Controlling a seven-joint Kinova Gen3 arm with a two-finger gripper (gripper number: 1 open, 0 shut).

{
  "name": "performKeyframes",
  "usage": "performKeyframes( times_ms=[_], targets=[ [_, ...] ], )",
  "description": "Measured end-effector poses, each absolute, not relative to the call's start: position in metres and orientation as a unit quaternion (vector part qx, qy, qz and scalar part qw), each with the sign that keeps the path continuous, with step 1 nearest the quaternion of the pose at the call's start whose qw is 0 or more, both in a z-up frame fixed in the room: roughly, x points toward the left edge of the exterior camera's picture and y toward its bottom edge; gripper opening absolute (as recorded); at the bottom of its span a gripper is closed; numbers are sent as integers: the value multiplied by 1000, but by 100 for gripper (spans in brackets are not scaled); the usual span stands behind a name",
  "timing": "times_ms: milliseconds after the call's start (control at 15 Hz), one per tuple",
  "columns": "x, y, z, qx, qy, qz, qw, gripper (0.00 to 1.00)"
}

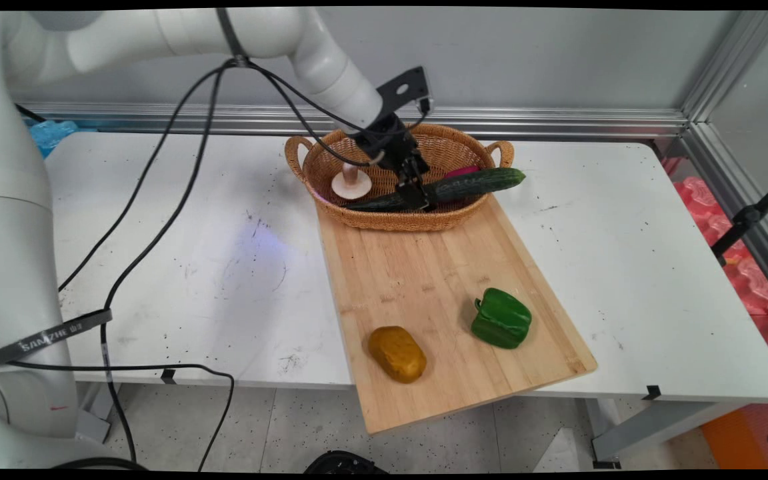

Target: Pick up the cucumber from the vegetable basket, then place the picked object on the cutting board

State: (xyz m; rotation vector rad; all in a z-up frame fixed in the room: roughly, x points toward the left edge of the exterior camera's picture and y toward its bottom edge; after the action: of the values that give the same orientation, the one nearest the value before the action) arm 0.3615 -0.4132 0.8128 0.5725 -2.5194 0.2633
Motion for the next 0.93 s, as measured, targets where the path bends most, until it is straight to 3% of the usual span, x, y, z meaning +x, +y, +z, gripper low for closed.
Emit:
performKeyframes(
  times_ms=[533, 600, 933],
  targets=[
    [351, -438, 799, 195, -940, 95, 262, 100],
    [351, -440, 799, 191, -942, 94, 261, 0],
    [352, -446, 808, 175, -946, 87, 258, 0]
  ],
)
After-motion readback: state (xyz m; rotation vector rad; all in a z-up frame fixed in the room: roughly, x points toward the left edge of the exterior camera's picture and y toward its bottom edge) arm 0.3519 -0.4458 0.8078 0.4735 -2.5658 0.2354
